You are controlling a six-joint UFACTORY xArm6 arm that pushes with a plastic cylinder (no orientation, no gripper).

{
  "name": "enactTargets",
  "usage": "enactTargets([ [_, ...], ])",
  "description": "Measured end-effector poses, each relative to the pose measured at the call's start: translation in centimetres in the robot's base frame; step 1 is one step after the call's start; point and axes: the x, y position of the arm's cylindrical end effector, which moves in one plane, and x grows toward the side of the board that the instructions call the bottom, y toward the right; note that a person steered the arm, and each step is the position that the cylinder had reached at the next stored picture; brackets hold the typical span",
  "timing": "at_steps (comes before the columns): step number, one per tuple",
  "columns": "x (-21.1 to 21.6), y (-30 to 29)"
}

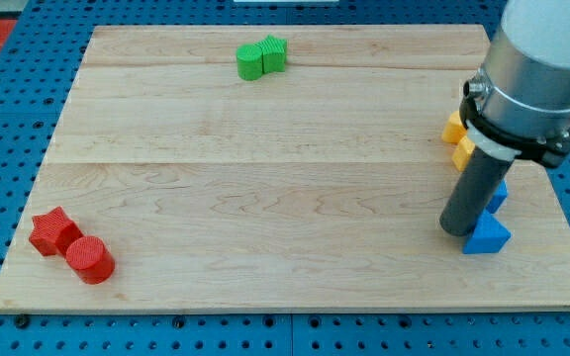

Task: Separate the red blocks from each other

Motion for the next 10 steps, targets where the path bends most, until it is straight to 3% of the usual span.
enactTargets([
  [1, -1.9, -3.8],
  [2, 4.5, -5.2],
  [3, 8.0, -3.3],
  [5, 8.0, -15.7],
  [6, 8.0, -24.8],
  [7, 8.0, -37.6],
  [8, 4.2, -46.1],
  [9, 3.7, -43.0],
  [10, 5.8, -38.4],
])
